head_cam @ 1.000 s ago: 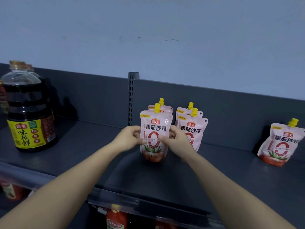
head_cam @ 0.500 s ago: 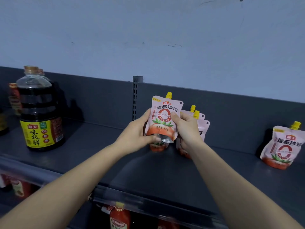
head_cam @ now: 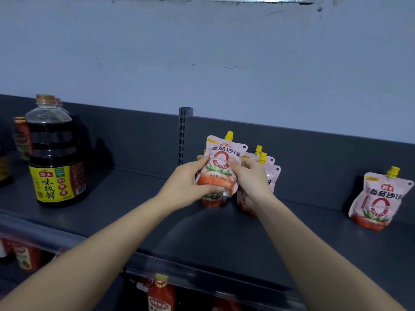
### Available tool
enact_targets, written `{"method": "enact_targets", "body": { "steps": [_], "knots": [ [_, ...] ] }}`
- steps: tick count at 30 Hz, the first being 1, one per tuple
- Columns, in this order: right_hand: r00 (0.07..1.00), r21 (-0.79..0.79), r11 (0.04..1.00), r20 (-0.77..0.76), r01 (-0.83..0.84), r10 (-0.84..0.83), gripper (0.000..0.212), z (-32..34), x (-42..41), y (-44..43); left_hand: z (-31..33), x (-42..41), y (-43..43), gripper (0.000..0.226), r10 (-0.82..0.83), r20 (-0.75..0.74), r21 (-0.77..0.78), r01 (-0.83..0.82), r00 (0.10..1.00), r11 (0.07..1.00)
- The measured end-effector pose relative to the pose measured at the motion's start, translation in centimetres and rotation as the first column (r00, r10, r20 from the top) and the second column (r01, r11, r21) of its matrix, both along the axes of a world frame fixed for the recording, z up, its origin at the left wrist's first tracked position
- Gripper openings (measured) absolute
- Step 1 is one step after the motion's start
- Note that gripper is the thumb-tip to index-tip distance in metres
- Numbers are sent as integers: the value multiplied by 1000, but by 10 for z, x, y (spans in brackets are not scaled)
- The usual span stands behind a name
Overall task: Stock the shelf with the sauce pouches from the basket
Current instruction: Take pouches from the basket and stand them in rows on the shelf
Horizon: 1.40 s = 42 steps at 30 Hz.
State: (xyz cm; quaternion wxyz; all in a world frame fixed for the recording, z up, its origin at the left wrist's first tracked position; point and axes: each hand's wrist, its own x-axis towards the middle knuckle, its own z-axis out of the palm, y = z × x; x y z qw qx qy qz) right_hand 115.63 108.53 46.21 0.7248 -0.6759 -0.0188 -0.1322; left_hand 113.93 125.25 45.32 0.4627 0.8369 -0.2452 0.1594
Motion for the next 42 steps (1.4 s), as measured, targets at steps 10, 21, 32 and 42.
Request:
{"method": "enact_targets", "body": {
  "steps": [10,21,32,42],
  "knots": [
    [995,56,994,-15,-97,98,13,-16,0,-2,-21,12,17,134,-205,-284,5,215,937,977],
    [991,-79,989,-35,-129,126,35,-62,8,4,-49,45,15,28,65,-287,31,-58,956,998],
    [992,-233,965,-18,-122,122,34,-60,22,-5,-51,60,14,28,61,-306,42,-50,950,998],
    [997,-341,936,-25,-82,78,29,-66,27,-8,-51,61,17,31,61,-352,61,-42,934,997]
  ]
}}
